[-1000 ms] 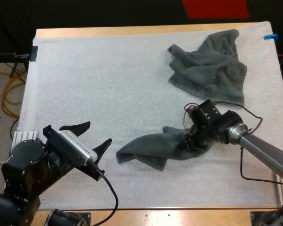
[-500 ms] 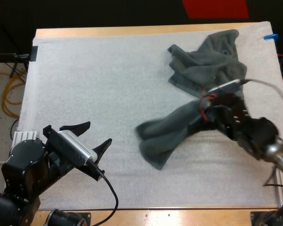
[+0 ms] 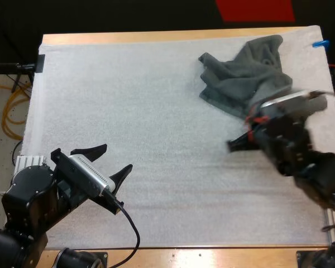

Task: Pick towel from pile fold and stack

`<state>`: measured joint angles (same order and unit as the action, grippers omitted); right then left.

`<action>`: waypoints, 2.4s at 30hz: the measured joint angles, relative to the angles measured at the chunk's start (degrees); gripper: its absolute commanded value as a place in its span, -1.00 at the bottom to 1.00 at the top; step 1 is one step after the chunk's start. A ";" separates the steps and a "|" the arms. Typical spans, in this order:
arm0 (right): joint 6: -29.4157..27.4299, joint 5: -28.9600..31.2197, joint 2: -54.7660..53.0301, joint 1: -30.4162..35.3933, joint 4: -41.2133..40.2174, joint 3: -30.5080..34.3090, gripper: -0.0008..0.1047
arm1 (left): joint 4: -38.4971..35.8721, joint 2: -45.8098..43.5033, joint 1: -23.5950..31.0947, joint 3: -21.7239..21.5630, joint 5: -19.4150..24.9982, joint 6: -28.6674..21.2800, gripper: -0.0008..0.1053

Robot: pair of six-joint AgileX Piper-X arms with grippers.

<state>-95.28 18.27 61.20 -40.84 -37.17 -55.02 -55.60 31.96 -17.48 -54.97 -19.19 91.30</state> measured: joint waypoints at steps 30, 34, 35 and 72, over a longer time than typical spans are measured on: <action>8.38 -34.40 43.40 -14.97 10.76 -29.96 0.11 | 0.00 0.00 0.00 0.00 0.00 0.00 0.17; 4.00 -33.17 43.45 -14.87 2.99 -32.09 0.10 | 0.00 0.00 0.00 0.00 0.00 0.00 0.17; 2.53 -31.44 43.45 -14.87 0.34 -32.62 0.10 | 0.00 0.00 0.00 0.00 0.00 0.00 0.17; 0.55 -37.16 38.35 1.29 -3.82 -4.31 -0.83 | -0.10 1.26 0.00 0.00 1.74 -1.21 0.17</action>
<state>-94.73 -18.89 99.55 -39.54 -40.98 -59.33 -55.71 33.22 -17.48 -54.97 -17.44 90.10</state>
